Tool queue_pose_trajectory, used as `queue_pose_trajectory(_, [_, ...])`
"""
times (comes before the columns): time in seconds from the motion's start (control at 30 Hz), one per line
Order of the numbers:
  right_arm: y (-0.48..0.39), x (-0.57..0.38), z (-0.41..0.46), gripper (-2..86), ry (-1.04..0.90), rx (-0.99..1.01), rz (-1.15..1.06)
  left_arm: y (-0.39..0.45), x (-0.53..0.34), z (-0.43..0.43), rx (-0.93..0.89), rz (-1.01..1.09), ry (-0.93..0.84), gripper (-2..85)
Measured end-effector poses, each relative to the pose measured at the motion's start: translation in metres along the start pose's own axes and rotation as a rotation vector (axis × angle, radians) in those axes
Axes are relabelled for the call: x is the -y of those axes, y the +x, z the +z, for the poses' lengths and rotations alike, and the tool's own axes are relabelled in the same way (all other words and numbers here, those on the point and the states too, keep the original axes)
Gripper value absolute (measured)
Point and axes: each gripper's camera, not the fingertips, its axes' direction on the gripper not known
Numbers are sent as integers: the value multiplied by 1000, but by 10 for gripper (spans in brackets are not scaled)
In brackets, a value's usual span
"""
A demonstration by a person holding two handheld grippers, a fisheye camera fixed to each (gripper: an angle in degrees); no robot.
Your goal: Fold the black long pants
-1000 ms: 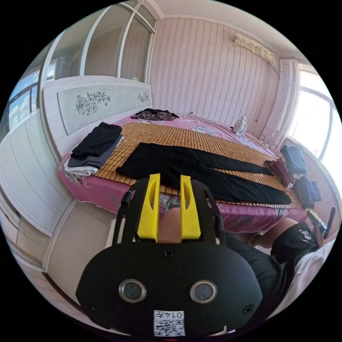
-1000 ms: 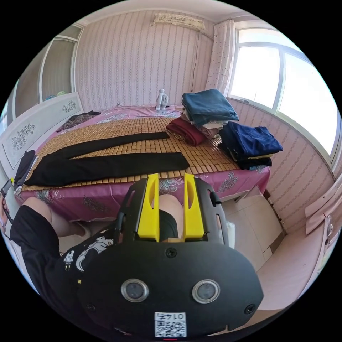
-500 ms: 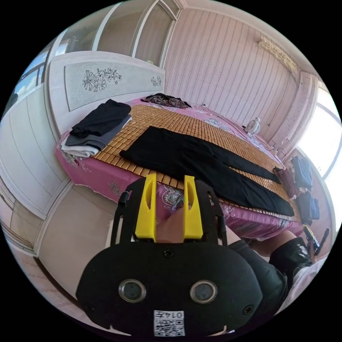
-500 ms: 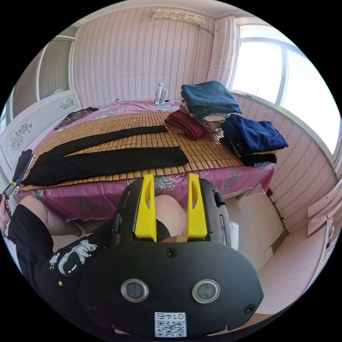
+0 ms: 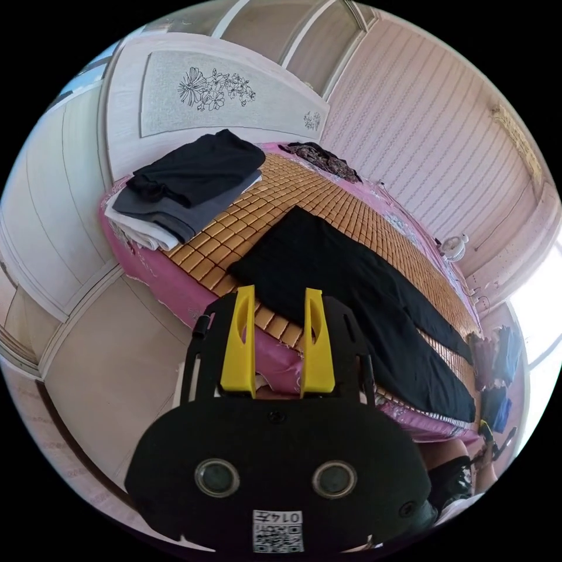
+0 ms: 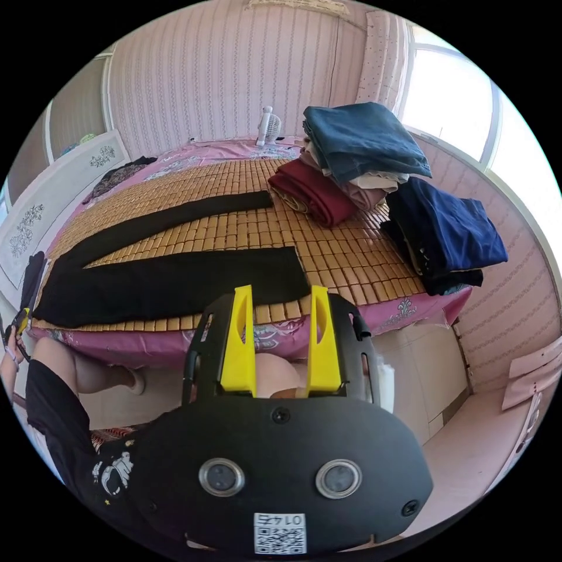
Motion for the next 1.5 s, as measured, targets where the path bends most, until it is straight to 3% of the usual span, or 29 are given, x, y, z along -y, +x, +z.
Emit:
queue_pose_trajectory(0.33, [7,50,76,125,-188,-58,-6,9,49,55,40,4,-61,125])
queue_pose_trajectory(0.53, [10,69,90,102,-192,-16,51,22,54,71,173,130,-76,102])
queue_pose_trajectory(0.67, [9,82,96,85,-213,-2,38,20,63,64,87,71,-75,137])
queue_pose_trajectory(0.9, [13,98,101,139,-224,-116,123,10,67,53,174,-2,-88,165])
queue_pose_trajectory(1.03, [10,107,107,87,-227,-11,82,16,75,63,233,37,-149,134])
queue_pose_trajectory(1.17, [7,120,110,29,-274,27,21,24,87,63,149,86,-183,22])
queue_pose_trajectory(1.5, [4,159,70,12,-105,-27,-168,30,126,6,-84,134,-67,-10])
